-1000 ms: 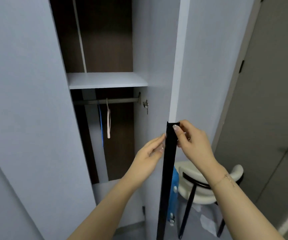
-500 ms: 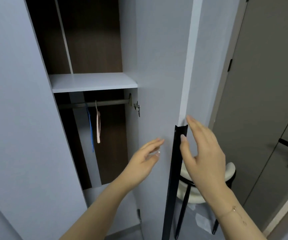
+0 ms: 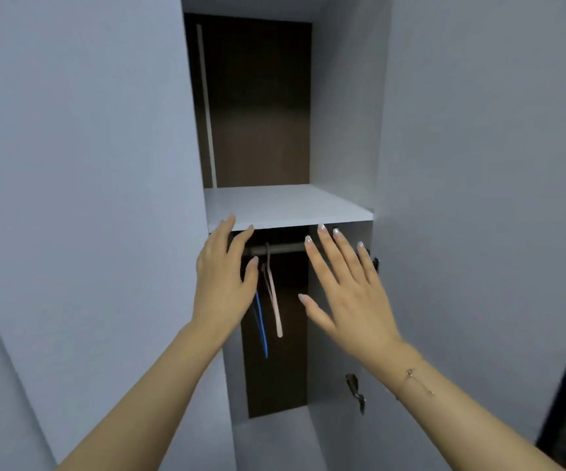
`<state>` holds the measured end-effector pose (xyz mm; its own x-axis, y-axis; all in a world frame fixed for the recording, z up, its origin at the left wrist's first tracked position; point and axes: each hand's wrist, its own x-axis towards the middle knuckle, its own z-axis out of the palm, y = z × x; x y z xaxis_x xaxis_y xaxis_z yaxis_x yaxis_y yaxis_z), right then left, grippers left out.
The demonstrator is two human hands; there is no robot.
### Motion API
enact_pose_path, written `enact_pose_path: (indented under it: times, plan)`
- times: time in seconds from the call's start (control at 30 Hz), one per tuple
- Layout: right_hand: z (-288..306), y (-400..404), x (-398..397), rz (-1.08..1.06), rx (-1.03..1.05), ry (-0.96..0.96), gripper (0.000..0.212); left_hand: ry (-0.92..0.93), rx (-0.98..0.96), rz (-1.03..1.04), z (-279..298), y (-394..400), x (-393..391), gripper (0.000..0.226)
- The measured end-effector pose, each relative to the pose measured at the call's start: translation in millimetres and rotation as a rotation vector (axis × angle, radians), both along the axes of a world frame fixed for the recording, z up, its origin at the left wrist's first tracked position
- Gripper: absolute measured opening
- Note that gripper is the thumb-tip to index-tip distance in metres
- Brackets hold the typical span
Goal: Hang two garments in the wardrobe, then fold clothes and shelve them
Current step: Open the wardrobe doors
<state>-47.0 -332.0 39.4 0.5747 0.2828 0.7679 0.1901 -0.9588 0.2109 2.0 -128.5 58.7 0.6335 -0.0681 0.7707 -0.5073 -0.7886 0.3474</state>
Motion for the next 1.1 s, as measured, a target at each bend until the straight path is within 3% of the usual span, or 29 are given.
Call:
enact_pose_path:
  times: [0.23,0.57,0.83,1.1]
  plan:
    - [6.7,58.8,99.7,-0.007,-0.035,0.027,0.078,-0.126,0.162,0.217,28.2,49.3,74.9,0.075]
    - [21.1,88.5,205.2,0.099,-0.022,0.055,0.079,-0.177,0.125,0.525,34.3,53.1,154.0,0.100]
    - [15.0,94.1,221.4,0.136,-0.040,0.134,0.076,-0.273,0.127,0.503,34.1,56.8,150.5,0.096]
    - [4.8,107.5,168.8,0.146,0.039,0.097,0.077,-0.269,0.089,0.383,36.4,60.2,83.0,0.100]
